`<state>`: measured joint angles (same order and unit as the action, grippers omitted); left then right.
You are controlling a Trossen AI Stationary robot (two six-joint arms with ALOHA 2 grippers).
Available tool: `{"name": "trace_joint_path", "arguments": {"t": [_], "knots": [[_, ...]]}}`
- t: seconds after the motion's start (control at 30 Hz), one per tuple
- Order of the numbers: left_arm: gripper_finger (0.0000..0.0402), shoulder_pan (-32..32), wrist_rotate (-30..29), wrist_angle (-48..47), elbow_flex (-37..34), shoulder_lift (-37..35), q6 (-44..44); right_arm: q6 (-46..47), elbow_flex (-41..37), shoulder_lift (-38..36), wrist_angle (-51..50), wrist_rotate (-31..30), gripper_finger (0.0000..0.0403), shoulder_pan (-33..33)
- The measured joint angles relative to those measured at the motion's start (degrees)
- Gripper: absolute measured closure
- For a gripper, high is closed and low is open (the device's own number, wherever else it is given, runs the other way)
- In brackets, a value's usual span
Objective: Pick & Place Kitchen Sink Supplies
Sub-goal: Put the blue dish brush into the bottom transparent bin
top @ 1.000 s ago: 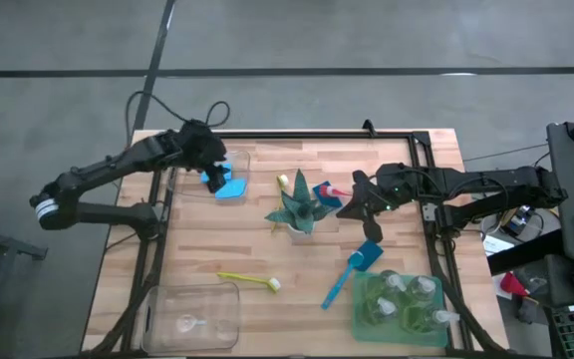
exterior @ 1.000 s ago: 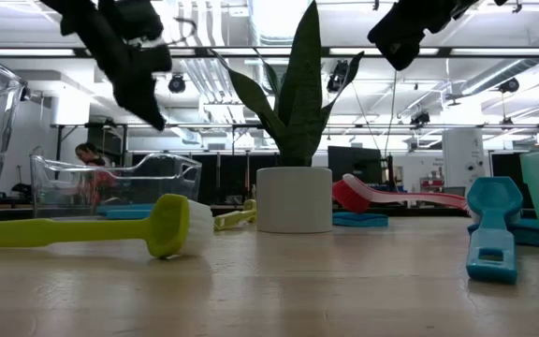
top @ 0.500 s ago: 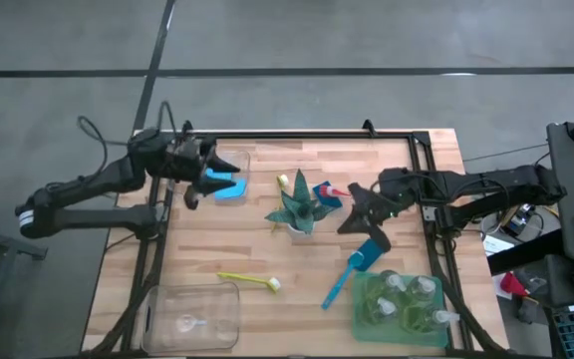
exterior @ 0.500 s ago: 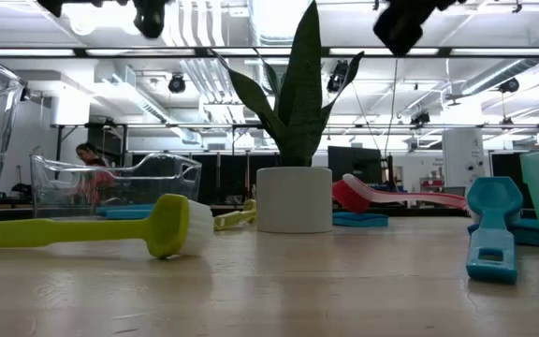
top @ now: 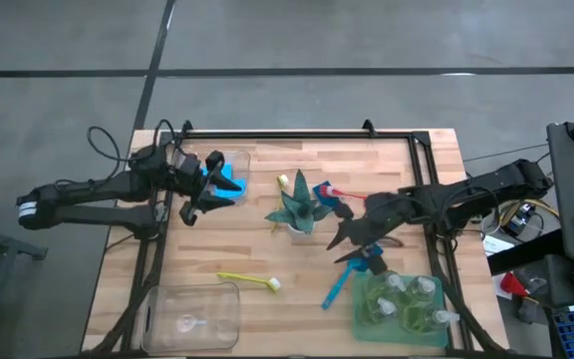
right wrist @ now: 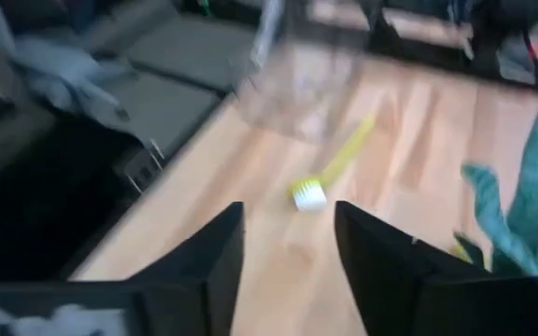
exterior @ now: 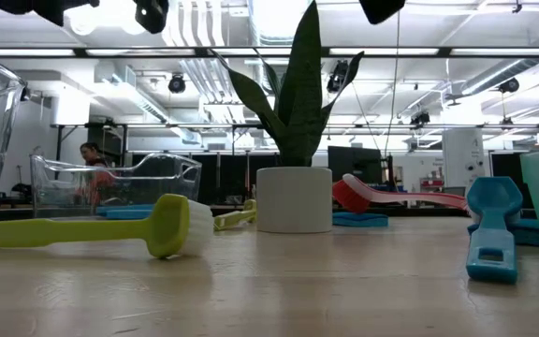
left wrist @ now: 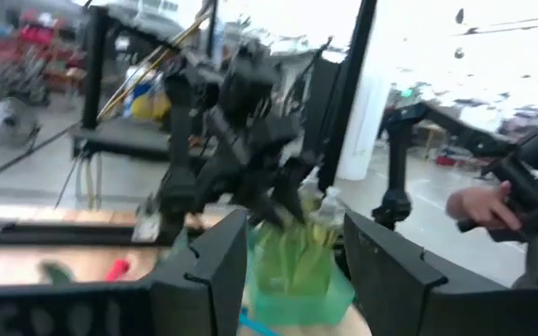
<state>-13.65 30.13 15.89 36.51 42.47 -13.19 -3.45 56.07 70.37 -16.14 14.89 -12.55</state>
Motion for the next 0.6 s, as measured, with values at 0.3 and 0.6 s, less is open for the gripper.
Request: {"name": "trace_joint_path", "arguments": {"t": [0.3,0.6], "knots": [[0.0229,4.4,0.0,13.2,-3.6,0.0,-0.4,-5.3,12.0,13.0,-17.0,-3.6,0.0195,-1.7],[0.0229,4.9,0.2,14.1,-4.2,-0.1,-0.4,-6.8,21.6,25.3,-30.0,-3.5,0.0202,-4.0]]}}
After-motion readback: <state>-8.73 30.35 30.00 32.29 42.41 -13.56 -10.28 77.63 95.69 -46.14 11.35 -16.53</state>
